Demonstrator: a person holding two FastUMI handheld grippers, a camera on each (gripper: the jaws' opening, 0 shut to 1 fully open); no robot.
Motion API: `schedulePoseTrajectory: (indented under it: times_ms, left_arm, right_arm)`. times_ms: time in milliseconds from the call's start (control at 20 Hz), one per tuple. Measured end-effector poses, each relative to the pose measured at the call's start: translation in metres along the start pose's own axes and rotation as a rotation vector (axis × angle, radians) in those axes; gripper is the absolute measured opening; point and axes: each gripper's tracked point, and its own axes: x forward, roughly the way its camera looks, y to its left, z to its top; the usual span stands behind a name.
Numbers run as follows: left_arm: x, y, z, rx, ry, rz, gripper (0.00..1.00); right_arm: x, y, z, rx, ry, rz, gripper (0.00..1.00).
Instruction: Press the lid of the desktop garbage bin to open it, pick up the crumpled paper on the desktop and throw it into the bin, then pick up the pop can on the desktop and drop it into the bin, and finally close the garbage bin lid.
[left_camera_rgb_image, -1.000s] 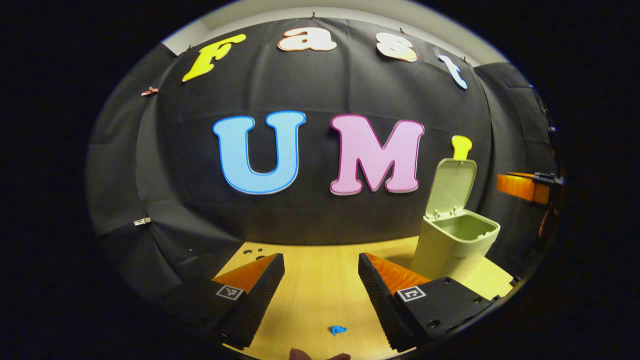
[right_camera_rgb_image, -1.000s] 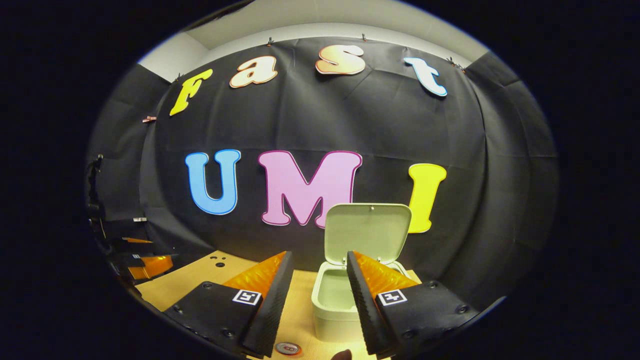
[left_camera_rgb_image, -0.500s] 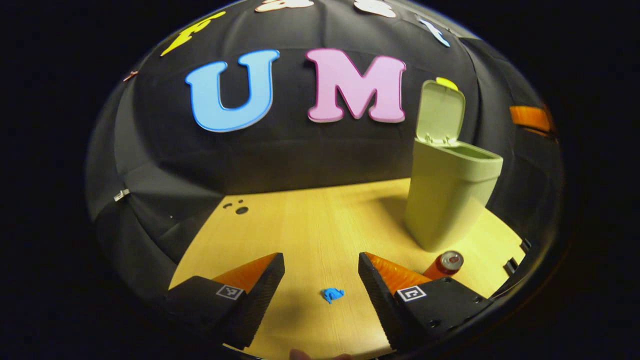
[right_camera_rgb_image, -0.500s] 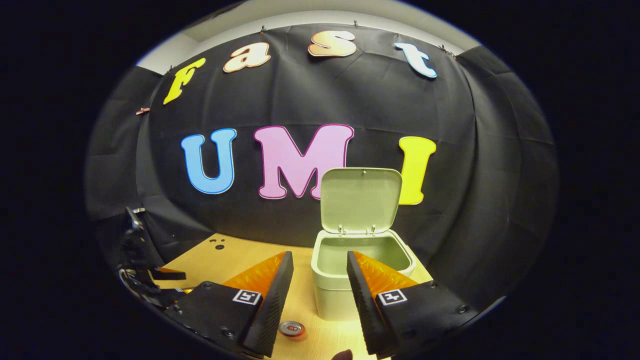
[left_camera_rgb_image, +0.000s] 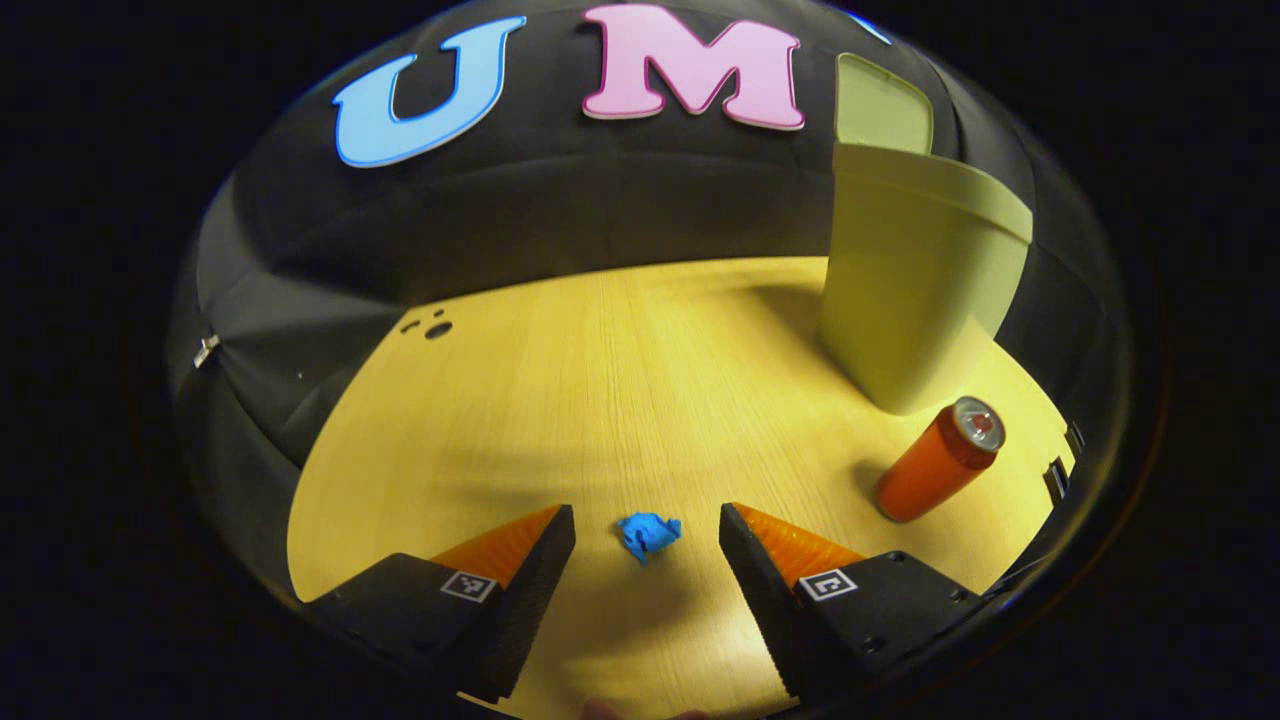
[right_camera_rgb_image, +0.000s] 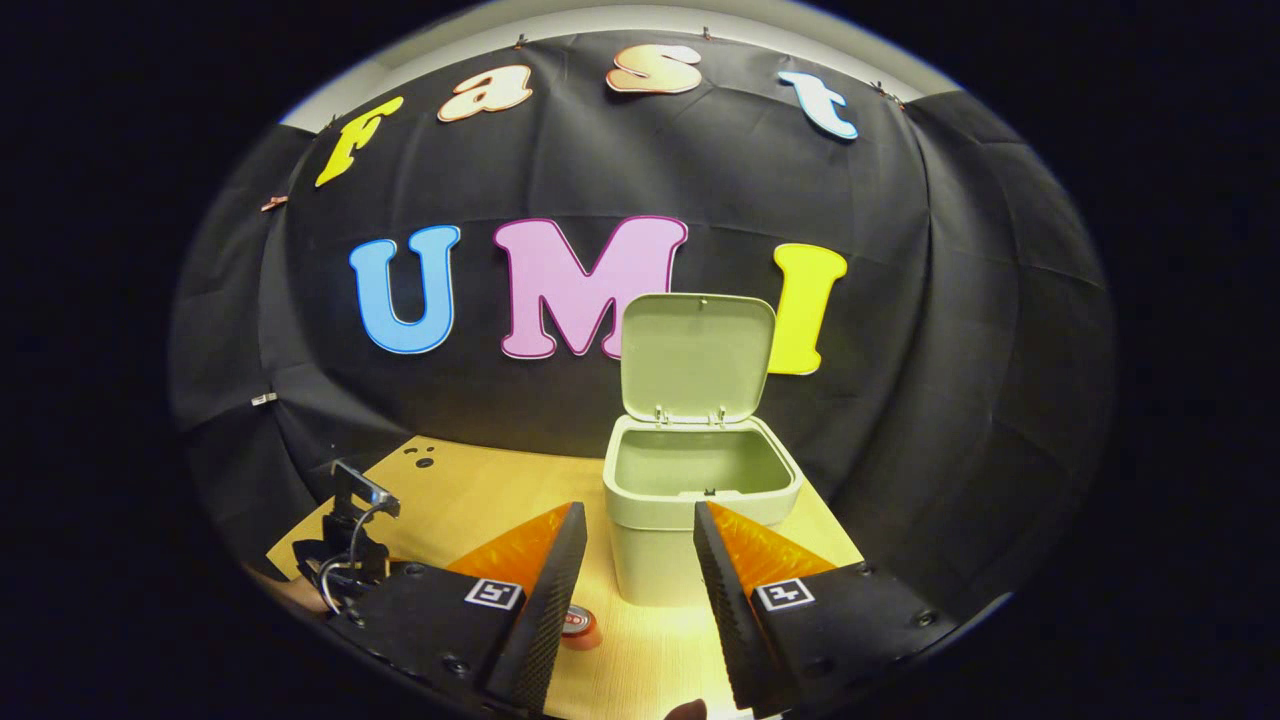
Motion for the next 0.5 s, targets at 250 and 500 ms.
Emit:
schedulePoseTrajectory:
  times_ms: [250, 500]
  left_arm:
    - [0.029, 0.005, -0.019, -0.021, 0.08, -0.01, 0.9]
    - [0.044, 0.002, -0.028, -0.03, 0.128, -0.051, 0.82]
  right_arm:
    - [-0.013, -0.008, -0.006, -0.009, 0.021, -0.038, 0.69]
    - [-0.021, -0.016, -0.011, -0.007, 0.036, -0.068, 0.69]
